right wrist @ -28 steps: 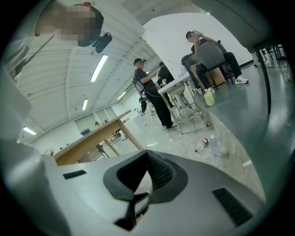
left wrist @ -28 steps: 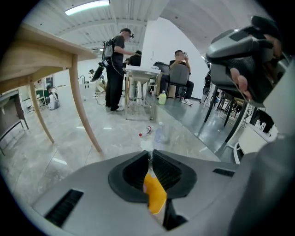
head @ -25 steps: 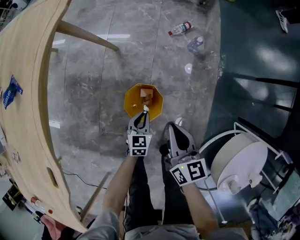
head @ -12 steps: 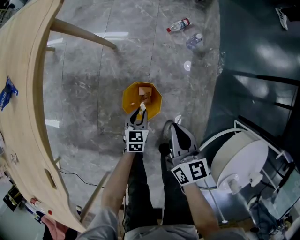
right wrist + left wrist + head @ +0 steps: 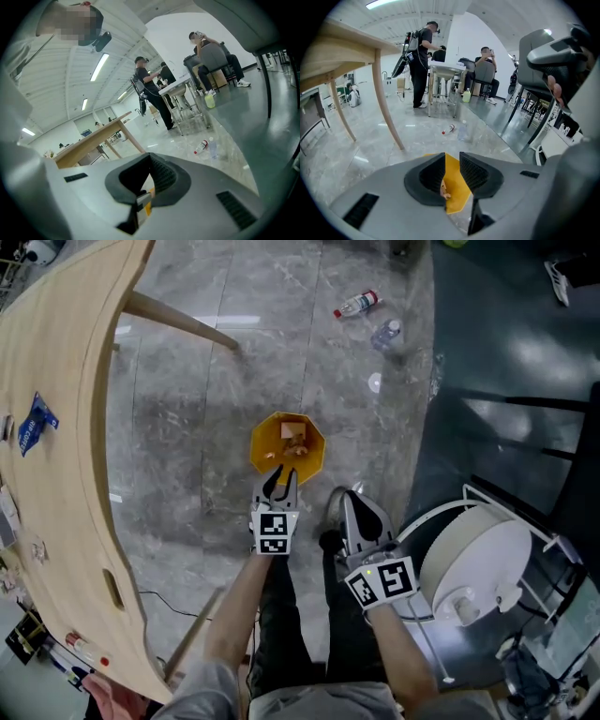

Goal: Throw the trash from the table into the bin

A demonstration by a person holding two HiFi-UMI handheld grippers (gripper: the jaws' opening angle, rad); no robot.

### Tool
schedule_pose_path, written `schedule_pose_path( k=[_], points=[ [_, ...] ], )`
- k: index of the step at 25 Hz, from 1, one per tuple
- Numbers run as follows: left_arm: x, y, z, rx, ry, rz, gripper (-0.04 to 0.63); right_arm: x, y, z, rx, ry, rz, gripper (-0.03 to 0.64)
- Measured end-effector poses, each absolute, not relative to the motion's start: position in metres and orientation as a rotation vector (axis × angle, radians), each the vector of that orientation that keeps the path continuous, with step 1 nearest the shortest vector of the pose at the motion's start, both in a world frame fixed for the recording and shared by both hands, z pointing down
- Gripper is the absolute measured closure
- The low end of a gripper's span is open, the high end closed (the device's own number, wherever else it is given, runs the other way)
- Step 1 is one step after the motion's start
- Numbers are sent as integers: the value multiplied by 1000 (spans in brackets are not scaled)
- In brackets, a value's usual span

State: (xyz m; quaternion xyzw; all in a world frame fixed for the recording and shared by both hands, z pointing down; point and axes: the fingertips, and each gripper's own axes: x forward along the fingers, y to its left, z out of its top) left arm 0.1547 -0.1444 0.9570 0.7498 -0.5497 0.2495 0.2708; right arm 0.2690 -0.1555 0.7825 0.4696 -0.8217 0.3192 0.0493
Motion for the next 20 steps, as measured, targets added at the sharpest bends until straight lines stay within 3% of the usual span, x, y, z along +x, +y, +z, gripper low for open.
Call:
schedule_pose_path(
  k=[10, 20],
  points=[
    [150, -157, 814, 2112, -1554, 528, 497, 260, -165, 692, 1469, -2585, 898, 612],
    [140, -162, 734, 2136, -1622, 428, 497, 252, -174, 630, 1513, -2646, 843, 612]
  ],
)
